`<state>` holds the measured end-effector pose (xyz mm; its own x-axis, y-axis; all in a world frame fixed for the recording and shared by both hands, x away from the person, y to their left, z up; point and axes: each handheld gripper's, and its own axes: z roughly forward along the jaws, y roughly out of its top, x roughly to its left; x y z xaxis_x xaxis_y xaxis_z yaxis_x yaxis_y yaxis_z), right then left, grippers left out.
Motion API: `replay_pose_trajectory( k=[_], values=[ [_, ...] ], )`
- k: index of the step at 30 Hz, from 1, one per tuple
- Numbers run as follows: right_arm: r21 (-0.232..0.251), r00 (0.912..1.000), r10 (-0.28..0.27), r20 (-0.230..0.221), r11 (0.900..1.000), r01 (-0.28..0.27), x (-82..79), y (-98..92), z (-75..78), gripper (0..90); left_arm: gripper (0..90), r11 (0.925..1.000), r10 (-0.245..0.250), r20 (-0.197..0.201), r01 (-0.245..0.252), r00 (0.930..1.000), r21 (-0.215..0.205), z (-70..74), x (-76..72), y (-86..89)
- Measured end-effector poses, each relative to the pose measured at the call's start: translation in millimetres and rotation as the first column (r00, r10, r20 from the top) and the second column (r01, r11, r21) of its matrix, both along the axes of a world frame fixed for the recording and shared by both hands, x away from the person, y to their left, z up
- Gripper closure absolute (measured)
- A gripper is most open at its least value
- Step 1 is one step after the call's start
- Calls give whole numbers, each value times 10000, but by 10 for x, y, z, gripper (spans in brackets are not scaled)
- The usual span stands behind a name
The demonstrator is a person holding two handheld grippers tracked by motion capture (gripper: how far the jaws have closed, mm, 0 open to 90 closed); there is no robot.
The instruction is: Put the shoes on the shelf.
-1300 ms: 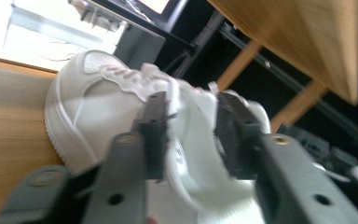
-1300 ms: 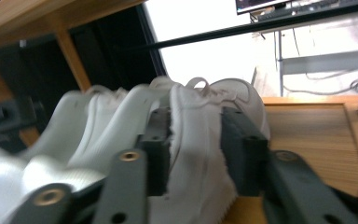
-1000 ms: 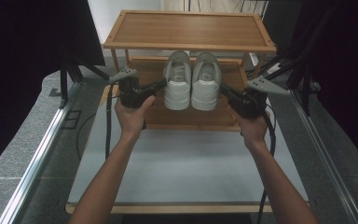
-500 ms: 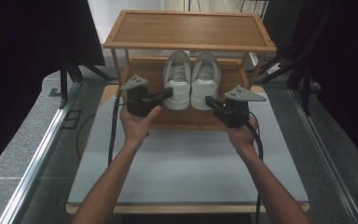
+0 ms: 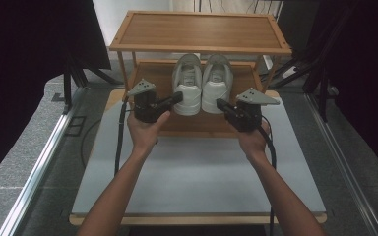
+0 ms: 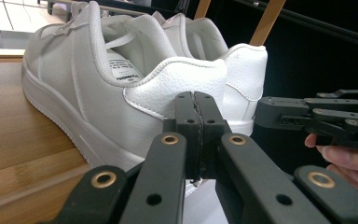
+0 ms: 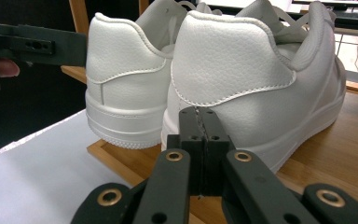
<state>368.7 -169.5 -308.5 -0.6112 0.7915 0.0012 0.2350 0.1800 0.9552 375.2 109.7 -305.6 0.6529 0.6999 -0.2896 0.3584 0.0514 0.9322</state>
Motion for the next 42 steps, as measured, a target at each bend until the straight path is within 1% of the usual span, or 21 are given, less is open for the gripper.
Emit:
replay_pose_trajectory(
  k=[3, 6, 10, 12, 16, 20, 24, 27, 30, 33, 34, 35, 37, 39, 41, 42],
  values=[
    [67, 10000, -55, 5, 10000, 55, -12, -2, -15, 896, 900, 10000, -22, 55, 22, 10000, 73, 1, 3, -9],
    [240, 9999, 5, -170, 9997, -1, -10, -29, -25, 896, 900, 10000, -31, 139, 30, 9999, 40, 1, 14, -38],
    [172, 9996, 63, -262, 9998, -58, -9, -39, -57, 895, 900, 10000, -5, 124, 4, 9999, 72, -2, 38, -38],
    [166, 9993, 128, -353, 9998, -123, -5, -35, -89, 896, 900, 10000, -87, 74, 87, 9999, -48, -9, 52, -25],
    [176, 9993, 144, -352, 9997, -138, -6, -34, -97, 895, 900, 9999, -115, 133, 115, 9998, -29, -13, 53, -24],
    [93, 9994, 131, -313, 9999, -128, -14, -27, -108, 896, 900, 9997, -187, 152, 190, 9997, -184, -34, 59, -9],
    [80, 9992, 153, -356, 9999, -150, -15, -30, -117, 895, 900, 9995, -219, 125, 222, 9997, -245, -42, 57, -6],
    [48, 9991, 181, -381, 9998, -179, -18, -28, -127, 895, 900, 9996, -190, 149, 193, 9997, -203, -40, 53, -8],
    [116, 9992, 175, -363, 9998, -171, -20, -28, -138, 893, 900, 9997, -175, 168, 178, 9997, -162, -36, 51, -16],
    [215, 9989, 216, -427, 9996, -207, -22, -36, -142, 882, 900, 9995, -225, 119, 228, 9997, -206, -37, 55, -8],
    [206, 9990, 223, -378, 9996, -215, -24, -38, -145, 880, 894, 9993, -278, 125, 281, 9995, -246, -35, 53, -8],
    [233, 9990, 234, -382, 9995, -225, -32, -38, -149, 875, 864, 9990, -373, 178, 377, 9991, -249, -33, 42, -15],
    [278, 9990, 329, -313, 9991, -321, -47, -50, -149, 862, 789, 9992, -390, 364, 392, 9986, -38, -28, 14, -31],
    [356, 9989, 377, -290, 9987, -367, -63, -59, -141, 847, 747, 9990, -449, 652, 445, 9969, 87, -20, -28, -44],
    [396, 9989, 421, -205, 9984, -413, -75, -73, -132, 824, 706, 9985, -553, 713, 550, 9959, 64, -7, -60, -45],
    [441, 9988, 464, -130, 9980, -458, -86, -79, -126, 802, 668, 9982, -594, 714, 592, 9957, 43, -2, -80, -45]
  ],
)
